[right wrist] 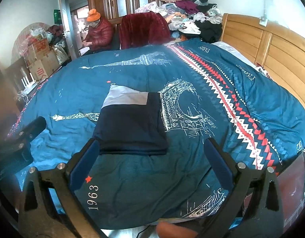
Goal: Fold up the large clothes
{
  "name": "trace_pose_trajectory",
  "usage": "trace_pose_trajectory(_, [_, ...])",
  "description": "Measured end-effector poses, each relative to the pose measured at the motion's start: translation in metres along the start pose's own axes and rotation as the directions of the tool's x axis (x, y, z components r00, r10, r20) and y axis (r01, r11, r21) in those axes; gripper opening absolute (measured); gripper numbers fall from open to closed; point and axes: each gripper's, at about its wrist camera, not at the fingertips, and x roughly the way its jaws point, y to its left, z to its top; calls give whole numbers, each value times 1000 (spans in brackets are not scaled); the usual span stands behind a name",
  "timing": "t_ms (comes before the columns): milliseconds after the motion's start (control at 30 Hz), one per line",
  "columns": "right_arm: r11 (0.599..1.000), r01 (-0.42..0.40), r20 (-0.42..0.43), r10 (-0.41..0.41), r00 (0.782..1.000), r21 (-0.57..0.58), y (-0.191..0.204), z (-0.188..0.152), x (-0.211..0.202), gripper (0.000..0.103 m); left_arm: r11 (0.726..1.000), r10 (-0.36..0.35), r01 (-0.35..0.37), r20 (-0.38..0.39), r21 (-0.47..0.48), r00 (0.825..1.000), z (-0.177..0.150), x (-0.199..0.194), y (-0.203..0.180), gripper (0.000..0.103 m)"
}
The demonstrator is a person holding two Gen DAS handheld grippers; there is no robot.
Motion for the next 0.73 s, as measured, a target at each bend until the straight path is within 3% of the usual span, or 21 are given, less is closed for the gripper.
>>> trace_pose_trajectory(733, [1000,-24,11,24,1000,-7,4,4,6,103,1000,8,-8,25,-18,1000,-11,-2,6,103])
